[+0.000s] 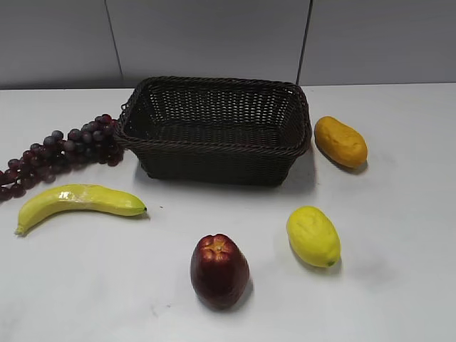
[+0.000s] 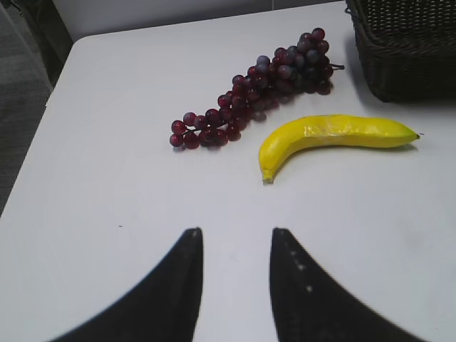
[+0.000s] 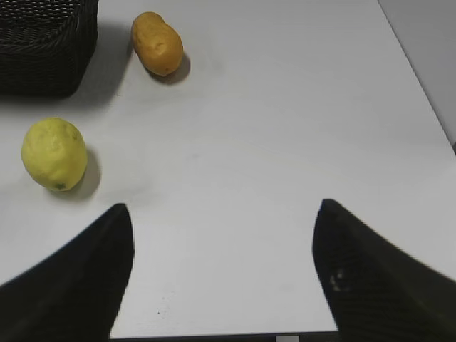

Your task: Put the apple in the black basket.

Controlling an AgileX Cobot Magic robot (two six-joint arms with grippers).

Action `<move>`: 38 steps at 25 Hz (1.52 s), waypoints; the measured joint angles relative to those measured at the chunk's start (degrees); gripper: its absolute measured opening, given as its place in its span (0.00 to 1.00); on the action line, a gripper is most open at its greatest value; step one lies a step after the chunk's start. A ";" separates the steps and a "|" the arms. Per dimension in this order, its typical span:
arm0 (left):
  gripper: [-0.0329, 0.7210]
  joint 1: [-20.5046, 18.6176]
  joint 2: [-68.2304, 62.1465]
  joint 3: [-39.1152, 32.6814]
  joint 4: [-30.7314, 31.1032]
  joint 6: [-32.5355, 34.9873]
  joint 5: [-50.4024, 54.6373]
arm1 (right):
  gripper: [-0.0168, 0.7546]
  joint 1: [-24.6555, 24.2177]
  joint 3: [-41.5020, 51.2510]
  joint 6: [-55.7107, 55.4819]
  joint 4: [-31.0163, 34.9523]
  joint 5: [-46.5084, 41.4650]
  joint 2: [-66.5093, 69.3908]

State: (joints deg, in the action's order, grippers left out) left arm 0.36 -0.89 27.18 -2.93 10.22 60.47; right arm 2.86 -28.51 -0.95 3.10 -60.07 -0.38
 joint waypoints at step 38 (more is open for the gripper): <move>0.36 0.00 0.00 0.00 0.00 0.00 0.00 | 0.79 0.00 -22.97 2.16 3.67 -9.23 62.39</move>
State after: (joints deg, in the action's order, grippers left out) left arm 0.36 -0.89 27.18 -2.93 10.22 60.47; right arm 2.86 -51.48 1.22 6.77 -69.30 62.01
